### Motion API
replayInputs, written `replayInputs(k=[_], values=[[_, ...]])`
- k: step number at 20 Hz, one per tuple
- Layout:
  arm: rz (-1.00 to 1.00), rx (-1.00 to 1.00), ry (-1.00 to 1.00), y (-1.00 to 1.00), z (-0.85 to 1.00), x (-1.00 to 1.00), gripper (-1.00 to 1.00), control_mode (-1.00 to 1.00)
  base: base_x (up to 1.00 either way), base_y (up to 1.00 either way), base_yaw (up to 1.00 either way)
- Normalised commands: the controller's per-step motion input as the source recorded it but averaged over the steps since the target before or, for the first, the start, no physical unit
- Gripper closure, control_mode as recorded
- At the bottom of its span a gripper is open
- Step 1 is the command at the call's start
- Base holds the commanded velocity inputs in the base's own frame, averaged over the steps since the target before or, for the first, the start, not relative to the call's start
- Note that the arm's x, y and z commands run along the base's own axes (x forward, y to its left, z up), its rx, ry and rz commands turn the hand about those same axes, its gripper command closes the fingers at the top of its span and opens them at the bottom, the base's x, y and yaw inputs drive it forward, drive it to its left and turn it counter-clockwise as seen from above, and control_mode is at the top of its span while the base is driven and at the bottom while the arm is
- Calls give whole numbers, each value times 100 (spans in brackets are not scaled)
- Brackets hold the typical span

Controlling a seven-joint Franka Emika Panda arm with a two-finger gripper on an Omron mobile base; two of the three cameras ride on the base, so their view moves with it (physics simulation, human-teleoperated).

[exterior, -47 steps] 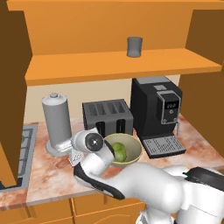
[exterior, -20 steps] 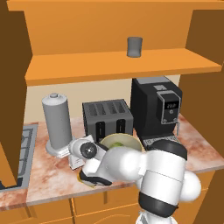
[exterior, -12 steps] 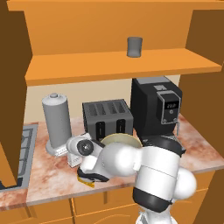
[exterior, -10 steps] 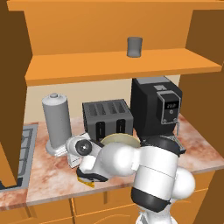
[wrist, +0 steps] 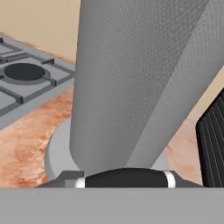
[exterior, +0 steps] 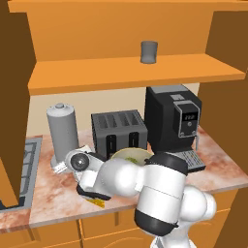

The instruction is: Pick the cheese from the fridge and the cheese grater from the cabinet and place them next to the salad bowl.

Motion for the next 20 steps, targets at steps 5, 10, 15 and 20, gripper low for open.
replayInputs(k=[5, 10, 15, 20], values=[[0, 0, -4, -9, -33, 0, 100, -100, 0, 0, 0], [1, 3, -2, -41, -23, -25, 100, -100, 0, 0, 0], [0, 2, 0, -16, -6, -8, 100, -100, 0, 0, 0], [0, 0, -3, 0, -9, 0, 100, -100, 0, 0, 0]])
